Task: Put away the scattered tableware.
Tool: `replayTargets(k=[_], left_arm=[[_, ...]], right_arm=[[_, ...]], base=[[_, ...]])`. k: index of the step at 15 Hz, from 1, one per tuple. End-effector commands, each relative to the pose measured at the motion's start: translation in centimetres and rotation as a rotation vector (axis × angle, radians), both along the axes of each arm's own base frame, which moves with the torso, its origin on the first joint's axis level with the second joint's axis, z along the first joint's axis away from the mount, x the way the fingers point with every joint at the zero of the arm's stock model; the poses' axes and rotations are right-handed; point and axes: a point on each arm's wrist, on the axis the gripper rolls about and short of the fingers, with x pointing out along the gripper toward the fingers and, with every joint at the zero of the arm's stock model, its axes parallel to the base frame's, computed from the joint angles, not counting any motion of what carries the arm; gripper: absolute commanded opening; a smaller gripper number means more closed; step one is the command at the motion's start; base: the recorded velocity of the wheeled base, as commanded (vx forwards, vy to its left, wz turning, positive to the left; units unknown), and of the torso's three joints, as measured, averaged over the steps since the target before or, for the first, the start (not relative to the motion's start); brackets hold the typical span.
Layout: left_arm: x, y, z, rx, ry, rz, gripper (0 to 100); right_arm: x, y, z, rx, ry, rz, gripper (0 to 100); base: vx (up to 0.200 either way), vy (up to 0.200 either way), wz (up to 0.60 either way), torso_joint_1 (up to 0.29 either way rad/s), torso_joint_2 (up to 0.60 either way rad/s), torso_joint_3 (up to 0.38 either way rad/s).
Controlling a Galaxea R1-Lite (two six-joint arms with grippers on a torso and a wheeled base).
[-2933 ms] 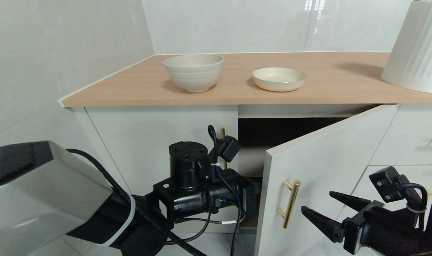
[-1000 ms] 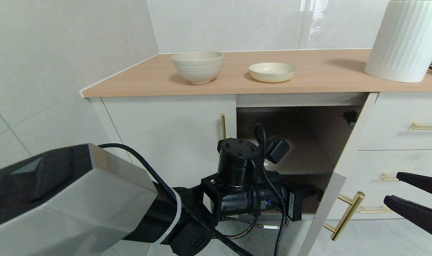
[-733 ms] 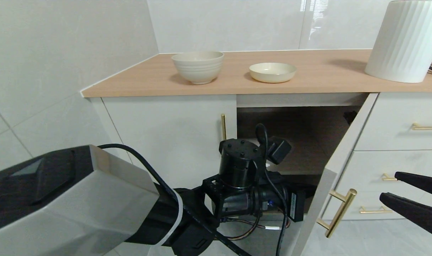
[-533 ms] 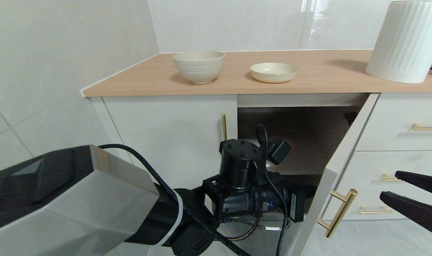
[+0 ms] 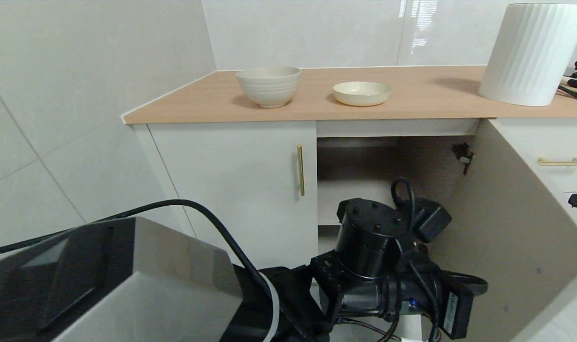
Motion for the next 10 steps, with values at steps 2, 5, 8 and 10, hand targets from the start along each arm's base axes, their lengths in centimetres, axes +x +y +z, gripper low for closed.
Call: replayTargets(k=[2, 5, 8, 10], left_arm=[[-0.4, 0.2, 1.0, -0.019, -0.018, 0.035, 0], [1.9, 4.3, 2.9, -0.031, -0.036, 0.177, 0], [3.9, 10.4, 5.5, -0.056, -0.06, 0.318, 0], [4.1, 14.2, 6.6, -0.062, -0.069, 0.401, 0]], right_arm=[[0.3, 0.2, 0.1, -0.004, 0.007, 0.002, 100], [1.5, 1.0, -0.5, -0.037, 0.055, -0.004, 100], [3.4, 2.3, -1.5, -0.089, 0.131, -0.01, 100], [5.2, 3.5, -2.0, -0.126, 0.176, -0.007, 100]], base=[[0.0, 0.0, 0.0, 0.0, 0.0, 0.0], [0.0, 0.0, 0.0, 0.0, 0.0, 0.0], [0.0, 0.0, 0.0, 0.0, 0.0, 0.0], [0.0, 0.0, 0.0, 0.0, 0.0, 0.0]])
